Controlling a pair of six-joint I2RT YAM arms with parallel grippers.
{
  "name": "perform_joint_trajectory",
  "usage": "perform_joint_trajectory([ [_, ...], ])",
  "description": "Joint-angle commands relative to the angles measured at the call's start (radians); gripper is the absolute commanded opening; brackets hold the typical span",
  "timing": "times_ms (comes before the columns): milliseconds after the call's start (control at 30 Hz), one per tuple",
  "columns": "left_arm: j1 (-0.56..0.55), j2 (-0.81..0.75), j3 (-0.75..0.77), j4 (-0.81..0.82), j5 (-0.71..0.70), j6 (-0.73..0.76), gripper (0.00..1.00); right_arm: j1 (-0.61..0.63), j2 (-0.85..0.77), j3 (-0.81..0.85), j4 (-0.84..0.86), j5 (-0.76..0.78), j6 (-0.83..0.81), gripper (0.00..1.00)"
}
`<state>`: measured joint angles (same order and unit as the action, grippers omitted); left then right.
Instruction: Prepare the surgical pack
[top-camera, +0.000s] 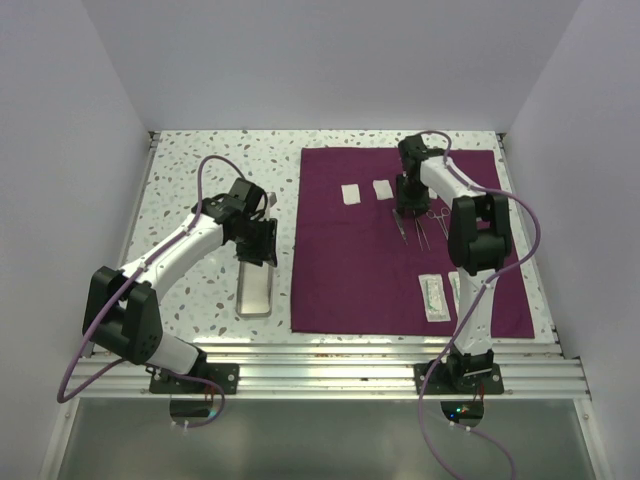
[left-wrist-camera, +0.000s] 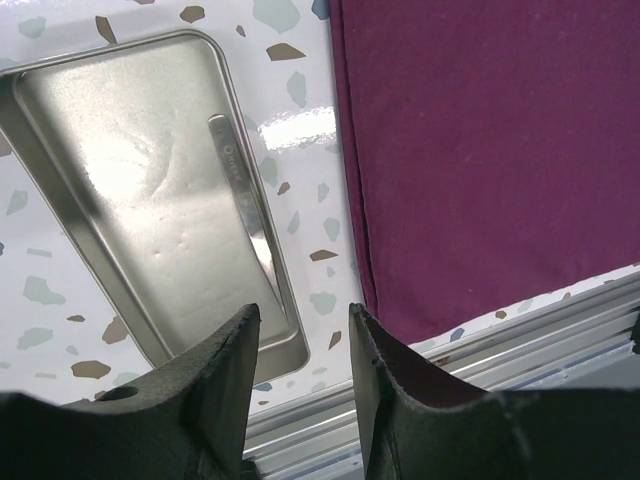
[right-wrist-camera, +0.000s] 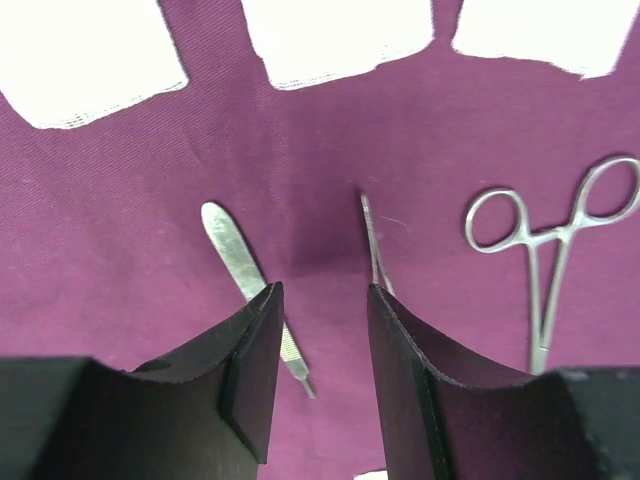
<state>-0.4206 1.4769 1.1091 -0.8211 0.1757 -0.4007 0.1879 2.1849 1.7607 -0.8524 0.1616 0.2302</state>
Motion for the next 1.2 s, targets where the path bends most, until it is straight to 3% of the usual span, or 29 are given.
perform_joint_trajectory([
  [0, -0.004, -0.009, 0.046, -0.018, 0.018, 0.005, 0.45, -0.011, -0.066, -0.010, -0.005, 0.064, -0.023, 0.43],
  [333, -0.004, -0.010, 0.047, -0.029, 0.027, 0.019, 0.43, -0.042, -0.020, 0.000, 0.003, 0.041, -0.040, 0.39],
  [700, -0.004, -0.026, 0.043, -0.021, 0.071, 0.016, 0.33, -0.044, 0.009, 0.008, 0.009, 0.032, -0.048, 0.19],
  [1167, -0.004, -0.052, 0.052, -0.021, 0.123, 0.000, 0.33, -0.044, 0.033, 0.003, 0.018, 0.010, -0.060, 0.18],
])
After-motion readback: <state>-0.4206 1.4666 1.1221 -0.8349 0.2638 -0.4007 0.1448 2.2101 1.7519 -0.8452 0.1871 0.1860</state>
